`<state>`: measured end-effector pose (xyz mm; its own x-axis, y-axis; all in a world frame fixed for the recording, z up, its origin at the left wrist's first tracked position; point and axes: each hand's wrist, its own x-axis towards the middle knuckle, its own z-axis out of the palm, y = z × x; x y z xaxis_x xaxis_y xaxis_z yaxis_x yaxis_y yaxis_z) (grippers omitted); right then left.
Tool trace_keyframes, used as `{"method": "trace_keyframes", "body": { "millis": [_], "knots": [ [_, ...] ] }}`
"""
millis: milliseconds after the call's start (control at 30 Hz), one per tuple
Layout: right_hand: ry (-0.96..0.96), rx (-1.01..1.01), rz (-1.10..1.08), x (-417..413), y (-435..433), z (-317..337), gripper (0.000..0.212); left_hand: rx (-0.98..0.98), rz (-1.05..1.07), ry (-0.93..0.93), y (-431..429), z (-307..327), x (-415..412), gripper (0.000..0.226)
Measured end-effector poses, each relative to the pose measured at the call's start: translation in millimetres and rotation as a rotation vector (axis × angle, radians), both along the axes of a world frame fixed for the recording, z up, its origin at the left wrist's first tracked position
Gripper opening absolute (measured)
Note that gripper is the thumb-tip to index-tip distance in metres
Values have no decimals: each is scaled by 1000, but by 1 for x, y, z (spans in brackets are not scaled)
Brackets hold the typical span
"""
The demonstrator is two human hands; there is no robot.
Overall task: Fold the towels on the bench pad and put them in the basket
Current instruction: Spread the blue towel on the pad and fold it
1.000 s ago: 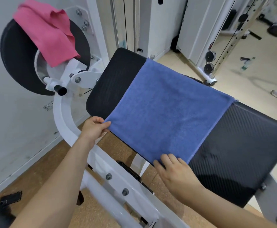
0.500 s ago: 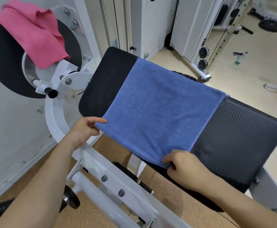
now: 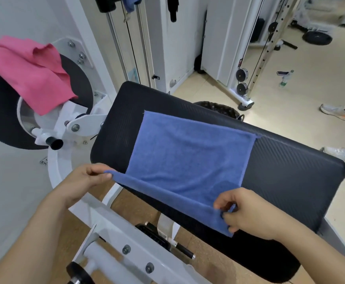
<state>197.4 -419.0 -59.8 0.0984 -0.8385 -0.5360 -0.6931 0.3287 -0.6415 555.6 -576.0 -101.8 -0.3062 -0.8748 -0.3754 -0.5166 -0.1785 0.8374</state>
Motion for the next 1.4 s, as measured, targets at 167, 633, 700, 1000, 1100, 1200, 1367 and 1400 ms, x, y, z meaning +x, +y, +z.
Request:
{"method": "trace_keyframes", "body": {
  "millis": [167, 633, 700, 1000, 1100, 1200, 1367, 1400],
  "knots": [
    [91, -196, -94, -20, -25, 23, 7, -73, 231, 220, -36, 9, -50, 20],
    [527, -622, -438, -44, -83, 12, 13, -227, 470, 206, -110, 1, -131, 17],
    [569, -613, -434, -46, -82, 8, 14, -247, 472, 191, -110, 1, -132, 19],
    [611, -598, -445, -53, -82, 6, 23, -519, 287, -85, -115, 0, -131, 27],
    [645, -565, -401, -60, -85, 11, 20, -810, 39, -427, -119, 1, -130, 30],
    [683, -515, -362, -63, -89, 17, 14, -1019, -148, -577, -121, 5, -130, 24],
    [735, -426, -290, -63, -99, 23, 10, -981, -246, -601, -126, 18, -130, 13],
    [712, -398, -283, -64, -102, 24, 9, -951, -242, -593, -127, 20, -130, 13]
  ]
}}
